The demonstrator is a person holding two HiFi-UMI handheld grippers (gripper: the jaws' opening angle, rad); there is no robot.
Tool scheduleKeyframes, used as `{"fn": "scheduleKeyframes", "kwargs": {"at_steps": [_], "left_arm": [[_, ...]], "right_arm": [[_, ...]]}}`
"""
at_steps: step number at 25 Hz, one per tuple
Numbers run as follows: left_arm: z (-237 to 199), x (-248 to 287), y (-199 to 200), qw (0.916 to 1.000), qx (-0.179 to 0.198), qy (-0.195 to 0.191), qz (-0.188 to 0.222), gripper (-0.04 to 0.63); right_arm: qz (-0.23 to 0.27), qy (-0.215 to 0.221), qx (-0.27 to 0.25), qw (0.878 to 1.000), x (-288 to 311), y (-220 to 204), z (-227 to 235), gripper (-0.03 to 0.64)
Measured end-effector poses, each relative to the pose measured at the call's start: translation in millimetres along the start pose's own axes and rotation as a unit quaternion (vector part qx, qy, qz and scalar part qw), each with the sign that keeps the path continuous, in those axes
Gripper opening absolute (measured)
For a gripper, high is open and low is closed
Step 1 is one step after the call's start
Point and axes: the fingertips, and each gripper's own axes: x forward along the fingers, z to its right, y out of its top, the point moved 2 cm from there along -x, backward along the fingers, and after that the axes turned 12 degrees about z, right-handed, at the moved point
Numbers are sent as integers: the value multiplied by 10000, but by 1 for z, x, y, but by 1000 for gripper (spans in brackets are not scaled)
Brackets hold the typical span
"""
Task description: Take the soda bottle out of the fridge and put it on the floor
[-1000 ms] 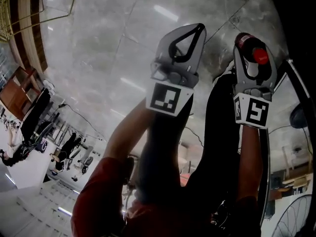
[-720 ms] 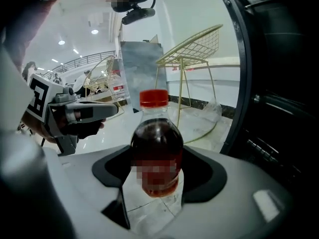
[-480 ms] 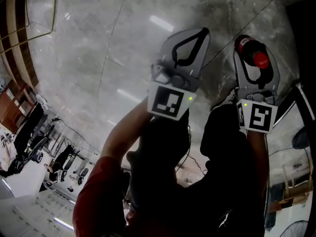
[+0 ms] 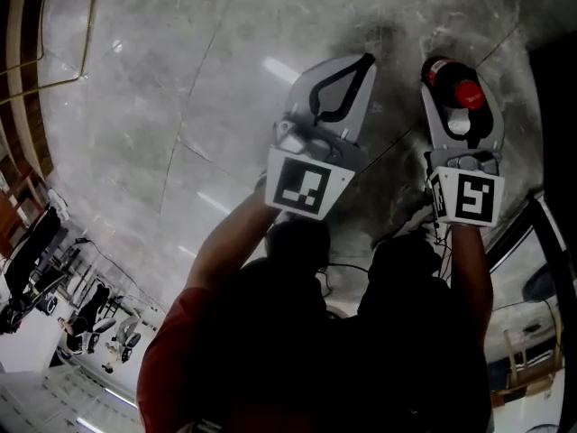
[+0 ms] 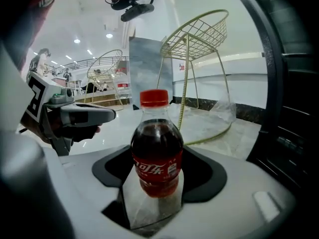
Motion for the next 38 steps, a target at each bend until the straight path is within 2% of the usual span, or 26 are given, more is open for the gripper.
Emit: {"fn": "scheduleKeyframes", "kwargs": {"at_steps": [6, 9, 13, 21, 35, 38], "left_arm": [[-8, -1, -2, 9997, -69, 169, 166, -2], [-11, -3, -5, 9997, -40, 214, 148, -2], [-14, -5, -10, 9992, -182, 339, 129, -2], [-10, -12, -18, 9994, -157, 315, 44, -2], [-11, -13, -15, 9991, -181, 374, 116, -2], [-11, -13, -16, 9991, -186, 366, 119, -2]], "right_arm": [[-5, 115, -93, 9999, 29, -5, 5, 298], [-25, 189, -158, 9997, 36, -8, 3, 298], [15, 222, -141, 9997, 39, -9, 2, 298], [451, 292, -163, 9984, 37, -13, 3, 298], [530, 234, -130, 9982, 37, -13, 3, 299], [511, 248, -262, 9980, 37, -15, 1, 299]]}}
